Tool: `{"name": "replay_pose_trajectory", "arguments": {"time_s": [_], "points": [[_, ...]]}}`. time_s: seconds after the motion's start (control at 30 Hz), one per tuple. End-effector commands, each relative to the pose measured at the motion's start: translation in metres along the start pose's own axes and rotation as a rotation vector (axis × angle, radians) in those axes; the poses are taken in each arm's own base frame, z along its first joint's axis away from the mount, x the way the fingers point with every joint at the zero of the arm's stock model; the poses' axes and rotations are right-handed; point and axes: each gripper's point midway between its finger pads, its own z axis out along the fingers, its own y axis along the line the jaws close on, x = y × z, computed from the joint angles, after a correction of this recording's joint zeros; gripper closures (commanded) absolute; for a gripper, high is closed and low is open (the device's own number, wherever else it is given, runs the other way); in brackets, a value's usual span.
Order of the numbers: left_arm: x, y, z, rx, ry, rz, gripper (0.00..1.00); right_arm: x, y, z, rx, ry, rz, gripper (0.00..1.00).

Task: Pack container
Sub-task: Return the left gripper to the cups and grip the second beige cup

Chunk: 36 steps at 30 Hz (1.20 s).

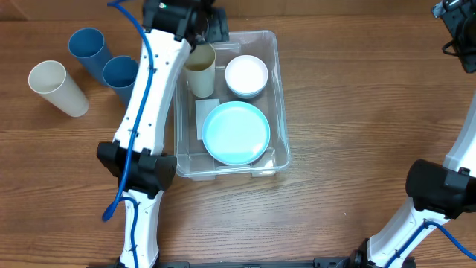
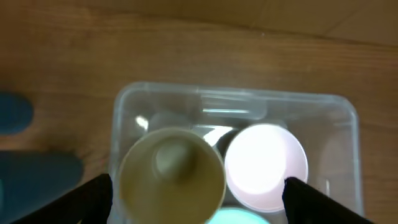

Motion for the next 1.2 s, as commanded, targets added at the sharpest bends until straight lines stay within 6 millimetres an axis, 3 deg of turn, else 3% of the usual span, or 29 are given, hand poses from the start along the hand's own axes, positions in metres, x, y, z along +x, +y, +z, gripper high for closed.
{"name": "replay_pose_trajectory", "arguments": {"time_s": [0.0,0.07,0.23,0.3,0.43,0.5,0.53,0.73,0.8,0.83,0.87,1.0,1.07,1.17], "points": [[-0.005,0.029,-0.051,-0.059,-0.033,-0.006,0.08,-0.003,0.002,-0.005,-0.012,-0.015,0.006,0.00],[-0.001,0.064,-0.062,-0.098,0.003,-0.079,0.00,-0.003,0.002,-0.005,-0.012,-0.015,0.006,0.00],[-0.012,0.119,-0.059,0.043,0.070,-0.261,0.00,-0.003,0.002,-0.005,-0.012,-0.015,0.006,0.00],[-0.011,0.152,-0.052,0.061,0.108,-0.305,0.00,-0.003,0.002,-0.005,-0.012,-0.015,0.006,0.00],[0.006,0.198,-0.040,-0.025,0.181,-0.351,0.00,-0.003,0.002,-0.005,-0.012,-0.015,0.006,0.00],[0.017,0.211,-0.043,-0.097,0.209,-0.344,0.00,-0.003,0.002,-0.005,-0.012,-0.015,0.006,0.00],[0.020,0.215,-0.048,-0.123,0.211,-0.339,0.00,-0.003,0.002,-0.005,-0.012,-0.015,0.006,0.00],[0.036,0.240,-0.125,-0.281,0.112,-0.333,0.00,-0.003,0.002,-0.005,-0.012,-0.015,0.006,0.00],[0.045,0.257,-0.150,-0.361,0.073,-0.368,0.00,-0.003,0.002,-0.005,-0.012,-0.015,0.006,0.00],[0.050,0.276,-0.164,-0.440,0.042,-0.445,0.00,-0.003,0.002,-0.005,-0.012,-0.015,0.006,0.00],[0.051,0.287,-0.168,-0.478,0.024,-0.502,0.00,-0.003,0.002,-0.005,-0.012,-0.015,0.006,0.00],[0.041,0.326,-0.150,-0.528,-0.017,-0.639,0.00,-0.003,0.002,-0.005,-0.012,-0.015,0.006,0.00],[0.036,0.336,-0.128,-0.518,0.000,-0.656,0.00,-0.003,0.002,-0.005,-0.012,-0.015,0.006,0.00],[0.032,0.339,-0.078,-0.467,0.076,-0.614,0.04,-0.003,0.002,-0.005,-0.012,-0.015,0.006,0.00]]}}
